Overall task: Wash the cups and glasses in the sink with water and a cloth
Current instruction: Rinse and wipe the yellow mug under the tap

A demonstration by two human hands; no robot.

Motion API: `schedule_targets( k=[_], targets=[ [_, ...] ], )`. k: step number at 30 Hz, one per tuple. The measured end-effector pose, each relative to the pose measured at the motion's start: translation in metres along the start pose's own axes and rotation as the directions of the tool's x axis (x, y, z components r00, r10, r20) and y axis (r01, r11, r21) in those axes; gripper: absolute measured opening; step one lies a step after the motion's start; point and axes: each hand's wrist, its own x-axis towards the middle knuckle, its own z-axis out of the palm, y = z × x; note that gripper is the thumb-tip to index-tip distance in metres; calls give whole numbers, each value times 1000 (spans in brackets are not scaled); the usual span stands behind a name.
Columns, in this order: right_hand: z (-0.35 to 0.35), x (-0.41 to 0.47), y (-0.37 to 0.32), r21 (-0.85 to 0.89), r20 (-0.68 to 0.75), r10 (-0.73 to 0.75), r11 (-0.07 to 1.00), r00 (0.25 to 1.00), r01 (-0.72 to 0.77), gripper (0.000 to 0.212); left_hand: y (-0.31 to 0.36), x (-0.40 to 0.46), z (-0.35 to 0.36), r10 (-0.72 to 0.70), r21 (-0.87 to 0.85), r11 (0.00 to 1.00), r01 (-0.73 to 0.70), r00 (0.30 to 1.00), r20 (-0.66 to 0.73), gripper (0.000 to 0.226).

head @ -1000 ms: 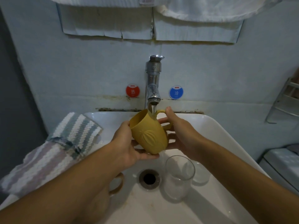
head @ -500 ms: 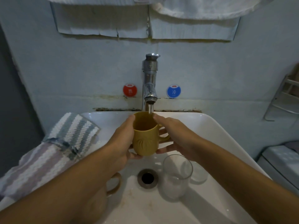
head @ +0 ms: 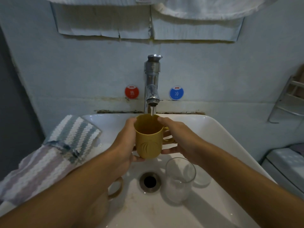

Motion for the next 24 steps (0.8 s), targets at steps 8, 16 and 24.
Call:
schedule_targets(
  k=[8, 16, 24],
  targets=[
    [1, 0, 1, 16, 0, -29, 999, 1000, 29, 49, 3, -1, -2, -1, -18, 1000, 1, 1000, -17, 37],
    [0, -1, 1, 37, -21, -15, 999, 1000, 16, 45, 4, -5, -2, 17, 48, 999, -18, 1000, 18, 39],
    [3, 1, 2, 36, -102, -69, 997, 992, 73, 44, 10, -6, 4, 138, 276, 952, -128, 990, -17, 47]
  ],
)
